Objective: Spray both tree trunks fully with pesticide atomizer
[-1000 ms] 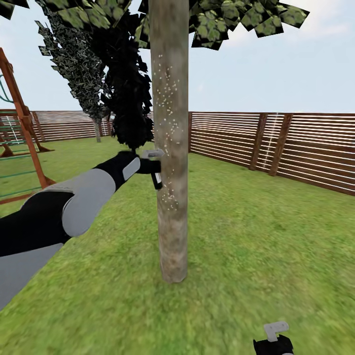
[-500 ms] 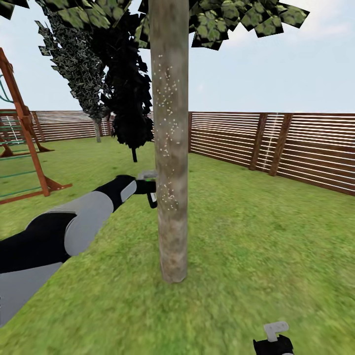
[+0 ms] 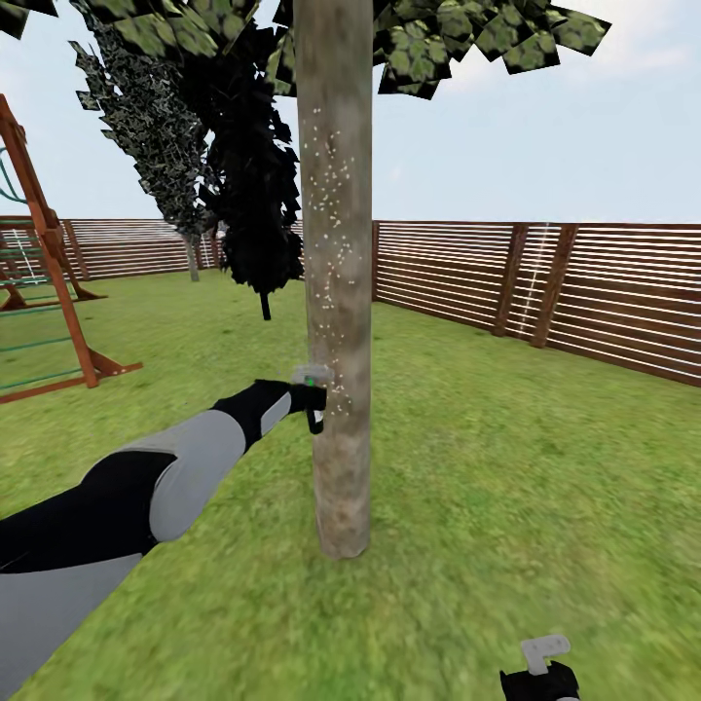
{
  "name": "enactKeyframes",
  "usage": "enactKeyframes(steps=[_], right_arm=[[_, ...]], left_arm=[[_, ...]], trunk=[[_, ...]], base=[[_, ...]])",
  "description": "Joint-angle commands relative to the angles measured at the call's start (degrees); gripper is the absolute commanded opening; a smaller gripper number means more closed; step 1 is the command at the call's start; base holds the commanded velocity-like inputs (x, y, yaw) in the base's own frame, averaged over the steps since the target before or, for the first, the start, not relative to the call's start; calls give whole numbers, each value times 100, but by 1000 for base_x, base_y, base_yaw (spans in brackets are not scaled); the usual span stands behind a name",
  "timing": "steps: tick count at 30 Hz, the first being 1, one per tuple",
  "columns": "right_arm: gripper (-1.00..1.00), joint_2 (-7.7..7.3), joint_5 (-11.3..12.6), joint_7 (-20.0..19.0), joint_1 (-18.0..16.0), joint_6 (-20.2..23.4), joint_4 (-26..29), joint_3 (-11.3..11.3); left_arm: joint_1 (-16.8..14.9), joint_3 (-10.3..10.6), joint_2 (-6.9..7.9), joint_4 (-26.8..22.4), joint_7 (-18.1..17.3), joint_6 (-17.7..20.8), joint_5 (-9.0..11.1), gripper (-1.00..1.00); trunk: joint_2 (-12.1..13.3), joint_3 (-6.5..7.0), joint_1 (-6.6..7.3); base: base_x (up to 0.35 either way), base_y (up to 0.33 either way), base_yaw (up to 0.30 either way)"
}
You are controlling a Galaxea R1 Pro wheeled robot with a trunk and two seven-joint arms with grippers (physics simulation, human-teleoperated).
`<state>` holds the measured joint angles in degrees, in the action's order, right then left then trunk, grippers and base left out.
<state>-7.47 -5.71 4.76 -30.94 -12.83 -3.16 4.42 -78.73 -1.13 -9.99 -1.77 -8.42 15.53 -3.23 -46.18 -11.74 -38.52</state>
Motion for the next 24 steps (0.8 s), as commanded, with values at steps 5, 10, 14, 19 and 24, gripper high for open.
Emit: enactKeyframes(steps=[5, 10, 14, 19, 24], right_arm=[[100, 0, 0, -1, 0, 0, 0, -1], [100, 0, 0, -1, 0, 0, 0, 6], [100, 0, 0, -1, 0, 0, -1, 7], [100, 0, 0, -1, 0, 0, 0, 7], [100, 0, 0, -1, 0, 0, 0, 7]], left_arm=[[7, 61, -1, -731, 10, 2, -32, -100], [7, 68, -1, -1304, -3, 279, -11, -100], [7, 53, -1, -2410, -23, 1581, 9, -100], [7, 59, -1, -2814, -18, 2057, 730, -100], [7, 39, -1, -2304, -19, 1992, 762, -100]], trunk=[[0, 0, 0], [0, 0, 0], [0, 0, 0], [0, 0, 0], [0, 0, 0]], base=[[0, 0, 0], [0, 0, 0], [0, 0, 0], [0, 0, 0], [0, 0, 0]])
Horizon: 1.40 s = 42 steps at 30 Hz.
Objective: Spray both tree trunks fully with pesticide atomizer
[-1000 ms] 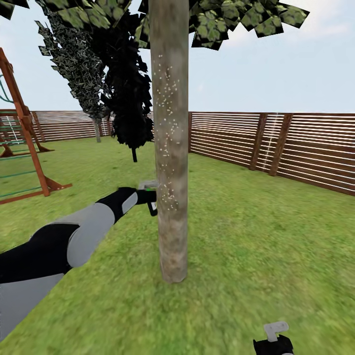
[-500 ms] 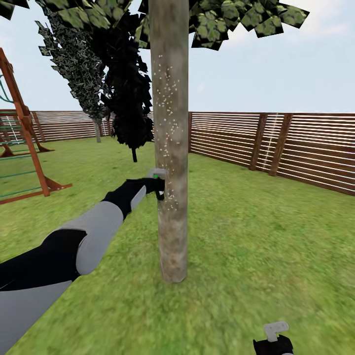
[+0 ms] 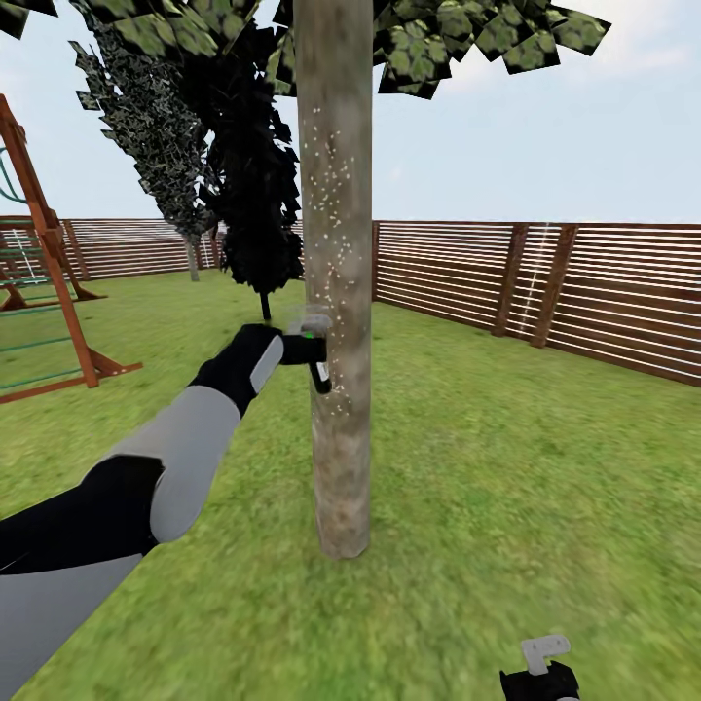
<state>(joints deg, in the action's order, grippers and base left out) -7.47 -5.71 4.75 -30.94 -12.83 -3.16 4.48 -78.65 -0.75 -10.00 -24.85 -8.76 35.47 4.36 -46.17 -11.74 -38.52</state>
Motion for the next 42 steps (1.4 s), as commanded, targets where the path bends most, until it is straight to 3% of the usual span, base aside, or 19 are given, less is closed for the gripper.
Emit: enactKeyframes(steps=[1, 6, 13, 17, 18, 20, 21, 23, 26, 28, 33, 36, 37, 40, 42], right_arm=[[100, 0, 0, 0, 0, 0, 0, 0], [100, 5, 0, 0, 0, 0, -4, 0], [100, 35, 0, 0, 0, 0, -5, 0], [100, 41, 0, -14, 0, 0, -7, 0], [100, 45, 0, -16, 0, 0, -6, 0], [100, 93, 0, -17, 0, 0, -8, 0], [100, 140, 0, -17, 0, 0, -8, 0], [100, 184, 0, -18, 0, 0, -6, 0], [100, 197, 0, -18, 0, 0, -7, 0], [100, 199, 0, -18, 7, 0, -8, 0], [100, 221, 0, -23, 25, -7, -9, 0], [100, 270, 5, -26, 26, -15, -9, 0], [100, 277, 6, -26, 26, -16, -9, 0], [100, 288, 16, -19, 26, -17, -4, -2], [100, 289, 17, -18, 26, -14, -2, -7]], left_arm=[[-1, -3, 0, 277, 15, -161, 4, -100], [-1, -16, 0, 1281, 9, -1064, 4, -100], [-1, -24, 0, 2148, 6, -1743, -4, -100], [159, -39, 0, 2305, 6, -1973, -13, -100], [270, -38, 0, 2311, 2, -2290, -14, -100], [336, -27, 0, 2316, -319, -2498, -14, -100], [371, -25, 0, 2317, -774, -2559, -14, -100], [581, -35, 0, 2318, -1268, -2727, -23, -100], [1113, -31, 0, 2315, -1352, -3341, -39, -100], [1324, -33, 0, 2311, -1355, -3499, -97, -100], [1612, -39, 0, 2307, -1340, -3883, -305, -100], [1769, -40, 0, 2297, -1269, -3916, -391, -100], [1787, -40, 0, 2297, -1149, -3920, -401, -100], [1814, -32, 0, 2298, -136, -3924, -409, -100], [1817, -36, 0, 2290, 93, -3921, -413, -100]], trunk=[[-1, 1, 0], [-1, 1, 0], [-1, 1, 0], [-1, 1, 0], [-1, 1, 0], [-1, 1, 0], [-1, 1, 0], [-1, 1, 0], [-1, 1, 0], [-1, 1, 0], [-1, 1, 0], [-1, 1, 0], [-1, 1, 0], [-1, 1, 0], [-1, 1, 0]], base=[[0, 0, 0], [0, 0, 0], [0, 0, 0], [0, 0, 0], [0, 0, 0], [0, 0, 0], [0, 0, 0], [0, 0, 0], [0, 0, 0], [0, 0, 0], [0, 0, 0], [0, 0, 0], [0, 0, 0], [0, 0, 0], [0, 0, 0]])
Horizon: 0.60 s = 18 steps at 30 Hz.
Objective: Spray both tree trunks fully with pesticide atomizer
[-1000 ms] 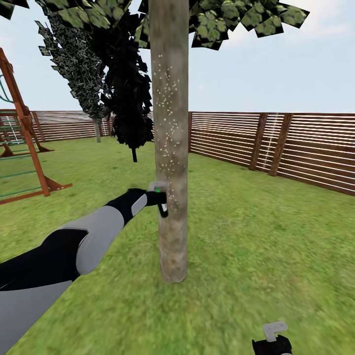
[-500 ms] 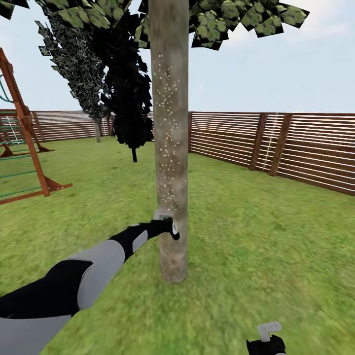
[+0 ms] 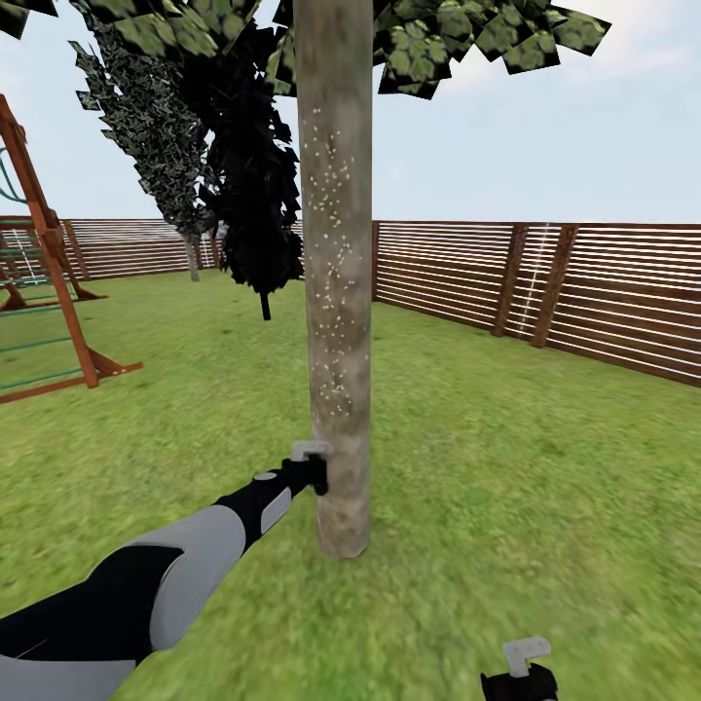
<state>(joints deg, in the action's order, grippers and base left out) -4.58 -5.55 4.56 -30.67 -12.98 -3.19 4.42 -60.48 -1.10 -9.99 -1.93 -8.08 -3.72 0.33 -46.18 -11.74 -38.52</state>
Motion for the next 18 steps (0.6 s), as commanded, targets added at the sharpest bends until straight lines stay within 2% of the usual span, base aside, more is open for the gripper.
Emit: enactKeyframes(steps=[1, 2, 4, 7, 15, 16, 18], right_arm=[[100, -3, 4, 0, 3, 5, -2, -6], [100, -11, 9, 4, 33, 8, -3, -11], [100, -12, 16, 8, 304, 1, -1, -11], [100, -13, 27, 9, 471, 1, 2, -16], [100, -8, 36, 9, 608, 6, -4, -11], [100, -7, 36, 0, 613, 6, -4, -11], [100, -3, 42, -6, 615, 12, -6, -11]], left_arm=[[0, -2, 0, -6, 151, 0, -13, -100], [2, 0, 0, -7, 249, 1, -10, -100], [4, 3, 0, -8, 400, -6, -7, -100], [4, 4, 0, 0, 433, -6, -2, -100], [6, -4, 0, 13, 408, 6, -6, -100], [4, -3, 0, 10, 351, -7, -6, -100], [4, 1, 3, 5, -149, -13, -6, -100]], trunk=[[0, 0, 0], [0, 0, 0], [0, 0, 0], [0, 0, 0], [0, 0, 0], [0, 0, 0], [0, 0, 0]], base=[[0, 0, 0], [0, 0, 0], [0, 0, 0], [11, 37, 0], [103, 289, 0], [38, 194, 0], [15, 75, 0]])
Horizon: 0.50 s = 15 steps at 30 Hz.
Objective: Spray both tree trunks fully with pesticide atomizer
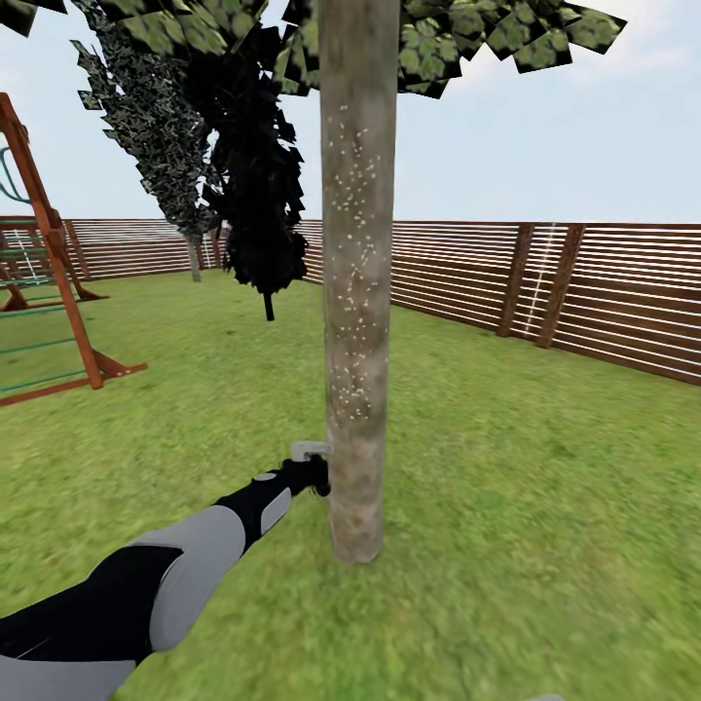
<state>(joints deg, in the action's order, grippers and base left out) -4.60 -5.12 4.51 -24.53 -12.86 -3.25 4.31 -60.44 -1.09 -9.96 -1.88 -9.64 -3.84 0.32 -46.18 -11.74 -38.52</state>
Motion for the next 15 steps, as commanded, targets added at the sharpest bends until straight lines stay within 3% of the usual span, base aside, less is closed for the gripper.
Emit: enactKeyframes(steps=[1, 4, 15], right_arm=[[100, 1, 1, -1, 0, 1, 0, 0], [100, 3, 2, -2, 1, 3, -1, 0], [100, 12, 2, -2, 1, 3, 7, -5]], left_arm=[[-1, 1, 3, -4, -110, -5, -6, -100], [1, 6, 6, -20, -577, -4, -11, -100], [4, 4, 232, 5, -645, 46, -14, -100]], trunk=[[0, 0, 0], [0, 0, 0], [0, 0, 0]], base=[[6, 32, 0], [1, 53, 0], [31, 328, 0]])
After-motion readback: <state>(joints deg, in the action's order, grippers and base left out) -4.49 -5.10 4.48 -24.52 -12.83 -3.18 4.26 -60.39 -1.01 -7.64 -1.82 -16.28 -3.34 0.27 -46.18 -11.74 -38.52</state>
